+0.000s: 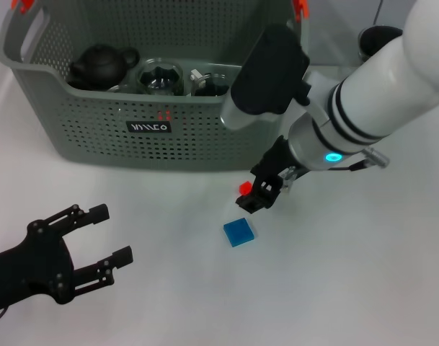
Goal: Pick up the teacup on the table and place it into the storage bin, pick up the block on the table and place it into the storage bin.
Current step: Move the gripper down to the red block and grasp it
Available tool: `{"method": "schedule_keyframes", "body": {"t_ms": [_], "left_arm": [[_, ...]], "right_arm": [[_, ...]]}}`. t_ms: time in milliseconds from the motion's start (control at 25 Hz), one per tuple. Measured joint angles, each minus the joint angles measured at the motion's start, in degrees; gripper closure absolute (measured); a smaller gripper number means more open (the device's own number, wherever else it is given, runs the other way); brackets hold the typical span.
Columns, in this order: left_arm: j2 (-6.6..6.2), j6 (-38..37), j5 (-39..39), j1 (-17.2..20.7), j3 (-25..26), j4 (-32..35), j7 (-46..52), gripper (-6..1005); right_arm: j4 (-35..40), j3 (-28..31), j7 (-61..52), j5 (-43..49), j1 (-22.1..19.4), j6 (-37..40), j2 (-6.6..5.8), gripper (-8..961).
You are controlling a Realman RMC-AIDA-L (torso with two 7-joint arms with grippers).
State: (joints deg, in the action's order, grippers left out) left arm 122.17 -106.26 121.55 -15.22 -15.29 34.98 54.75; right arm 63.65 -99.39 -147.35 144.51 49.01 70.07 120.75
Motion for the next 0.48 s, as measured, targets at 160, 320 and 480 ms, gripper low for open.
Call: {"method": "schedule_keyframes", "body": {"t_ms": [160, 320, 480], "left_arm": [[0.04, 0.0, 0.0, 0.1, 0.0, 0.0, 0.0, 201], [0.09, 0.0, 0.0, 0.0, 0.0, 0.0, 0.0, 201], [0.09, 0.0, 0.0, -0.1, 0.0, -0.2, 0.0, 201]], "right_arm": [[-4.3, -1.0, -0.4, -2.2, 0.6, -3.9, 0.07, 344], [-6.9, -1.4, 0.0, -4.1, 0.7, -7.1, 0.1, 343], [-8.2, -2.6, 0.3, -4.7, 0.1, -10.3, 0.1, 344]]}}
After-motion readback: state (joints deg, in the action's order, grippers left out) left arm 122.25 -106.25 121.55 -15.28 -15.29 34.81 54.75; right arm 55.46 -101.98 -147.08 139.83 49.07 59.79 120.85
